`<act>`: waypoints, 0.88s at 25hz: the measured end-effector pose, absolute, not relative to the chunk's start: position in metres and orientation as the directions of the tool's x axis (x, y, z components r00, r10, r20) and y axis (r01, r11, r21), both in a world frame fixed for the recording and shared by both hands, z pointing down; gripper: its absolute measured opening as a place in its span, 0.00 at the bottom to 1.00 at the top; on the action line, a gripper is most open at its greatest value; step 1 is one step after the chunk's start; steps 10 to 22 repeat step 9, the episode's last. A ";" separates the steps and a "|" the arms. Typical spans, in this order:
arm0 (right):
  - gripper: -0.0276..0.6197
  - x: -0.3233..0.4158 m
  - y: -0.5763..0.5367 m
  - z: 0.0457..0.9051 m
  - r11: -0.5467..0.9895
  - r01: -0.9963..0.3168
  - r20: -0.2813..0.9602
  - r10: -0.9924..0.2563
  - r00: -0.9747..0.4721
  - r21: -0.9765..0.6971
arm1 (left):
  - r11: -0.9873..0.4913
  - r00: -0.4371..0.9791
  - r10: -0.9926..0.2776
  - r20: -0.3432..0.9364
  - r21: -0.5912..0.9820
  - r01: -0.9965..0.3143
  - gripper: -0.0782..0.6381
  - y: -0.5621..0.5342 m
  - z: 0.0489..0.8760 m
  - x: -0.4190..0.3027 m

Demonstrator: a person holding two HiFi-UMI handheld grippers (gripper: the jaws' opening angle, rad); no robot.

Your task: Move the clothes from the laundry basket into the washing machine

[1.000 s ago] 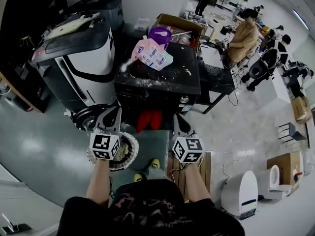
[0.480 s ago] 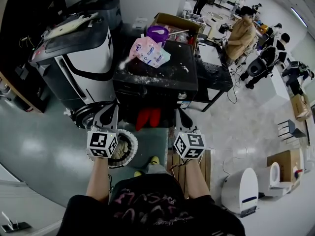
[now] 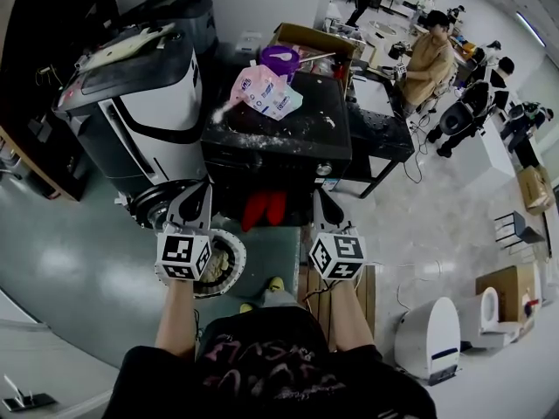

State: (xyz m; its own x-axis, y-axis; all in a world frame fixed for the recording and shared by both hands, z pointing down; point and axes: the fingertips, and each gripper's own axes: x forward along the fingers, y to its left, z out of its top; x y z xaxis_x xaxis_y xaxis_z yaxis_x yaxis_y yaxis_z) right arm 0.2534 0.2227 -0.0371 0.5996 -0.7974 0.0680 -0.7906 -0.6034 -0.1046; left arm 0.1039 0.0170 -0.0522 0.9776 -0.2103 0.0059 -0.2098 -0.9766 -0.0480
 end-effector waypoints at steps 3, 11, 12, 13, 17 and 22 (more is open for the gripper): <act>0.05 0.250 0.225 -0.036 -0.605 -0.789 0.070 -0.796 0.601 -0.107 | -0.976 0.977 -0.214 0.007 -0.049 -0.213 0.12 0.019 -0.053 0.100; 0.05 0.248 0.232 -0.039 -0.601 -0.792 0.059 -0.799 0.599 -0.103 | -0.977 0.978 -0.206 0.000 -0.053 -0.206 0.12 0.027 -0.054 0.099; 0.05 0.248 0.232 -0.039 -0.601 -0.792 0.059 -0.799 0.599 -0.103 | -0.977 0.978 -0.206 0.000 -0.053 -0.206 0.12 0.027 -0.054 0.099; 0.05 0.248 0.232 -0.039 -0.601 -0.792 0.059 -0.799 0.599 -0.103 | -0.977 0.978 -0.206 0.000 -0.053 -0.206 0.12 0.027 -0.054 0.099; 0.05 0.248 0.232 -0.039 -0.601 -0.792 0.059 -0.799 0.599 -0.103 | -0.977 0.978 -0.206 0.000 -0.053 -0.206 0.12 0.027 -0.054 0.099; 0.05 0.248 0.232 -0.039 -0.601 -0.792 0.059 -0.799 0.599 -0.103 | -0.977 0.978 -0.206 0.000 -0.053 -0.206 0.12 0.027 -0.054 0.099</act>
